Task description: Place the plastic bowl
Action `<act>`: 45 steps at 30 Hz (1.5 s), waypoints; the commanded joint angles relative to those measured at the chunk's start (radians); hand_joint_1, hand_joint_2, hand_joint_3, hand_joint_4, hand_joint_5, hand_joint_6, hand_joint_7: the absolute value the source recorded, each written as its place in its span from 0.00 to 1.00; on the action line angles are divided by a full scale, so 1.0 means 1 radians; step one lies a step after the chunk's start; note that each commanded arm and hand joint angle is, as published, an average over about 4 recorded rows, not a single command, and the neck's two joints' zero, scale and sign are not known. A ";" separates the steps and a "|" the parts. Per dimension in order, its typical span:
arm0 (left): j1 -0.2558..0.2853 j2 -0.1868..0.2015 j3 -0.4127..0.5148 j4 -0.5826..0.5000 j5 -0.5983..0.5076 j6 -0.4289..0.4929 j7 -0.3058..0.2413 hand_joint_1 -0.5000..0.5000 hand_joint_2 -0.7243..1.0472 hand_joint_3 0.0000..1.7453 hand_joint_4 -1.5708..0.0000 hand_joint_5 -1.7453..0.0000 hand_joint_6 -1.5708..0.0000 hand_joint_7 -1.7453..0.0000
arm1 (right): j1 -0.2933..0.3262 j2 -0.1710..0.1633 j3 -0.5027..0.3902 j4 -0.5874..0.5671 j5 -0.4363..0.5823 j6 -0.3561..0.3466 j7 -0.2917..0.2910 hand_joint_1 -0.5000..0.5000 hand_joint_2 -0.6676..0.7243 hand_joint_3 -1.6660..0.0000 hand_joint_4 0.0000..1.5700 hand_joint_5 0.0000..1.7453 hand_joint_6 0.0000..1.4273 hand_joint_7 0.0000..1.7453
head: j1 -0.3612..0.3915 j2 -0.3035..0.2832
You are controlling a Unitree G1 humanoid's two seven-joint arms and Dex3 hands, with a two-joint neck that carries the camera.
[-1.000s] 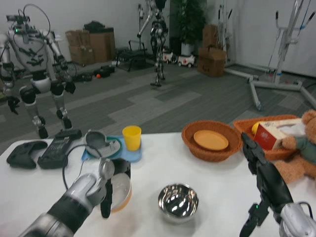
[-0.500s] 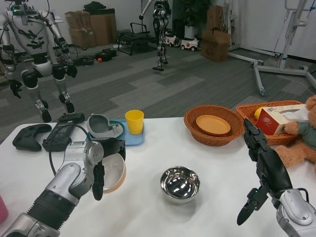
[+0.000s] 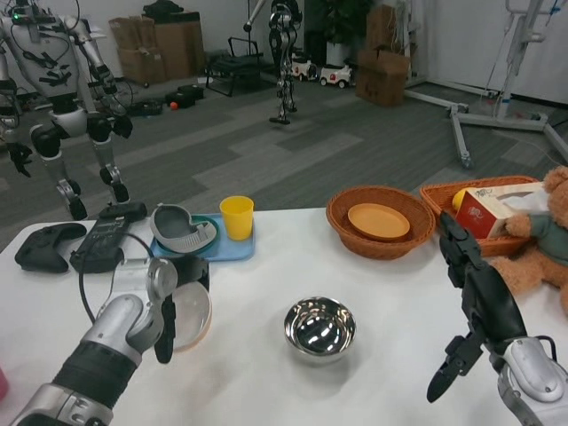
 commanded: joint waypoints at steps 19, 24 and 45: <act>-0.092 -0.119 0.152 0.357 0.030 -0.188 0.142 0.00 0.85 1.00 0.62 0.00 0.79 0.04 | 0.014 -0.009 0.004 -0.011 0.011 0.010 0.002 0.04 0.95 1.00 0.16 0.00 0.00 0.04 | 0.045 -0.055; -0.089 -0.119 0.170 0.352 0.031 -0.191 0.142 0.00 0.85 1.00 0.78 0.00 0.82 0.04 | 0.014 -0.006 0.004 -0.008 0.011 0.010 0.002 0.04 0.95 1.00 0.16 0.00 0.00 0.04 | 0.050 -0.066; -0.033 -0.152 0.286 0.056 -0.350 -0.047 0.106 0.00 1.00 0.99 1.00 0.13 1.00 0.63 | 0.007 0.005 -0.004 0.013 0.014 0.010 0.002 0.04 0.95 1.00 0.16 0.00 0.00 0.04 | 0.081 -0.086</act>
